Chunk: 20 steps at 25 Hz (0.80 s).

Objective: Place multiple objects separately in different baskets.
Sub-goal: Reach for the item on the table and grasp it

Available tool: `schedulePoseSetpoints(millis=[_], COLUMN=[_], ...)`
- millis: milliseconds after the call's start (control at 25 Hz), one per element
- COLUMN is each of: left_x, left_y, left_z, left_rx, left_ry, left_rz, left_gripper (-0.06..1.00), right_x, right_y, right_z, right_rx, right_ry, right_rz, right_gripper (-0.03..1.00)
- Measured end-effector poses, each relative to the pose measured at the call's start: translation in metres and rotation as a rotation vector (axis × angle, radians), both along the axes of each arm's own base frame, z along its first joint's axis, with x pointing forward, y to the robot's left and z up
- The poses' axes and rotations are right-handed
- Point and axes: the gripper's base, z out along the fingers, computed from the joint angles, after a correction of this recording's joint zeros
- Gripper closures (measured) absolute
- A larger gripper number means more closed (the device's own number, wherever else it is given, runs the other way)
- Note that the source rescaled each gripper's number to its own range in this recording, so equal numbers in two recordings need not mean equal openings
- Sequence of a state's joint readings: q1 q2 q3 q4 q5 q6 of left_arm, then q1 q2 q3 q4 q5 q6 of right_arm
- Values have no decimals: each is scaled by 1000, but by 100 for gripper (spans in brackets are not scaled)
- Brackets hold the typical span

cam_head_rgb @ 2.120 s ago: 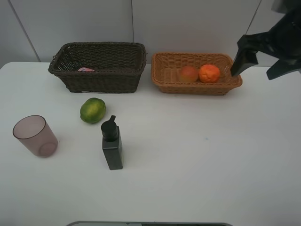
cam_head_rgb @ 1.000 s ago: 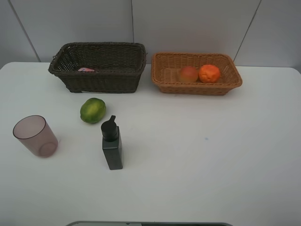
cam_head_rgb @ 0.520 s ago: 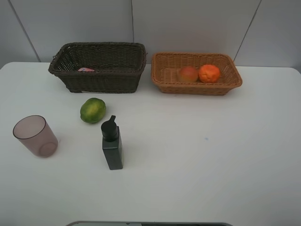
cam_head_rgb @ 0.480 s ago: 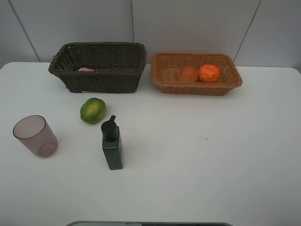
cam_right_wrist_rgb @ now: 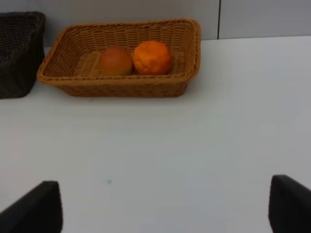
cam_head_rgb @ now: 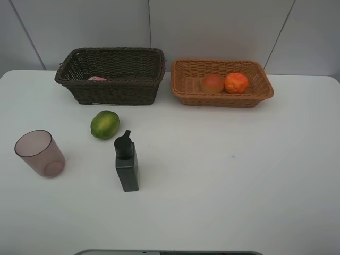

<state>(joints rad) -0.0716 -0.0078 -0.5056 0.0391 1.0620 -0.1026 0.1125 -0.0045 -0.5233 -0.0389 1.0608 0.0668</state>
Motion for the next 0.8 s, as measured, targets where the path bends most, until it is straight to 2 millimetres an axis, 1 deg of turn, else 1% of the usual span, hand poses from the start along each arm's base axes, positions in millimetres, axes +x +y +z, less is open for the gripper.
schedulePoseSetpoints(millis=[800], left_x=[0], left_y=[0], left_z=[0], left_rx=[0], left_ry=[0], left_rz=[0], left_gripper=[12], right_x=[0], right_y=[0], right_z=[0], right_rx=[1], right_ry=[-1], right_rz=[0], right_gripper=[12])
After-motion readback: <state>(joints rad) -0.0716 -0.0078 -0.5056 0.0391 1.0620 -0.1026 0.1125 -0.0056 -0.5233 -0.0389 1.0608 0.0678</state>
